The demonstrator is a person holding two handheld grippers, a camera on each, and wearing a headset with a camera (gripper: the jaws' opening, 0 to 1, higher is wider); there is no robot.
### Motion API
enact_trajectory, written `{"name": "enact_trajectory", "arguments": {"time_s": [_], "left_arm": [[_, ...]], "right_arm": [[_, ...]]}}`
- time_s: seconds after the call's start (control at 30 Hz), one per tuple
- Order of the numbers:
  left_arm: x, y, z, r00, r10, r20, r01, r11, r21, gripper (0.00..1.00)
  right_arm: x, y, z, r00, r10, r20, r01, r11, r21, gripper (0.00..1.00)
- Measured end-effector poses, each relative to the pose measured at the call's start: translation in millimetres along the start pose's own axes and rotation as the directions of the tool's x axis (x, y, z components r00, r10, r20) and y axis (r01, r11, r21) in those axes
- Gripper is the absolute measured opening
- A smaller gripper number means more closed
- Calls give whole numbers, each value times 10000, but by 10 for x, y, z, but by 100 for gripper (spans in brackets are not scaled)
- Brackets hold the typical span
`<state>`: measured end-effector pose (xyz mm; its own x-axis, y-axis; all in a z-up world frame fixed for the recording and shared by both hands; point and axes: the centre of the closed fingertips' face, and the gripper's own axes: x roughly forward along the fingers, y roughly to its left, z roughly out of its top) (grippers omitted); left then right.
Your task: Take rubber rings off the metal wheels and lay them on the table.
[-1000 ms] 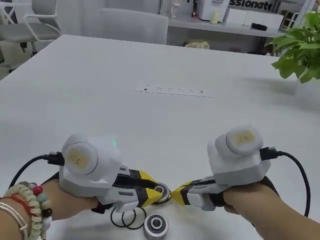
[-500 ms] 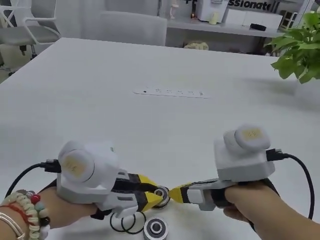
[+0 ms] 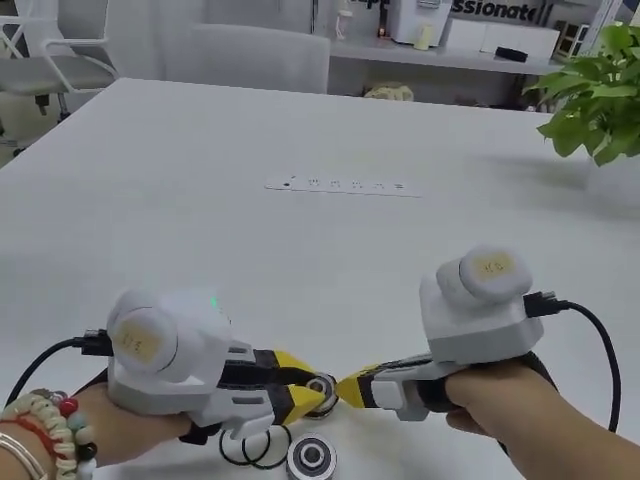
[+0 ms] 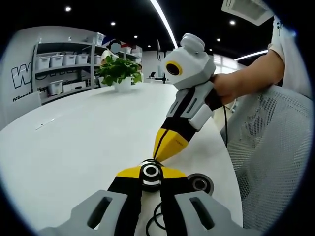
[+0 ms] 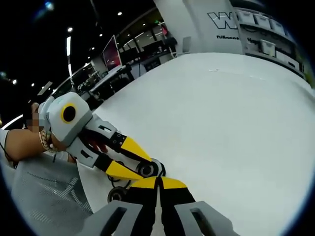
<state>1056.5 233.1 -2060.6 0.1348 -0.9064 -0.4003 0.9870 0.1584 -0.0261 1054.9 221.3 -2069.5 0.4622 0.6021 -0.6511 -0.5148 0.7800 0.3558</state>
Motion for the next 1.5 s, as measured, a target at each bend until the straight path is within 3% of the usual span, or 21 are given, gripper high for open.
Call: {"name": "enact_trajectory", "arguments": {"time_s": [0.63, 0.8, 1.5], "left_arm": [[5, -1, 1, 10000, 32, -95, -31, 9999, 126, 8], [5, -5, 0, 10000, -21, -90, 22, 9999, 169, 8], [0, -6, -3, 10000, -44, -36, 44, 9999, 91, 8]], "right_arm": [[-21, 57, 25, 9999, 108, 56, -109, 9997, 196, 0], [-11, 89, 21, 10000, -5, -99, 2, 9994, -350, 0], [-6, 151, 27, 9996, 255, -117, -261, 9983, -516, 0]]}}
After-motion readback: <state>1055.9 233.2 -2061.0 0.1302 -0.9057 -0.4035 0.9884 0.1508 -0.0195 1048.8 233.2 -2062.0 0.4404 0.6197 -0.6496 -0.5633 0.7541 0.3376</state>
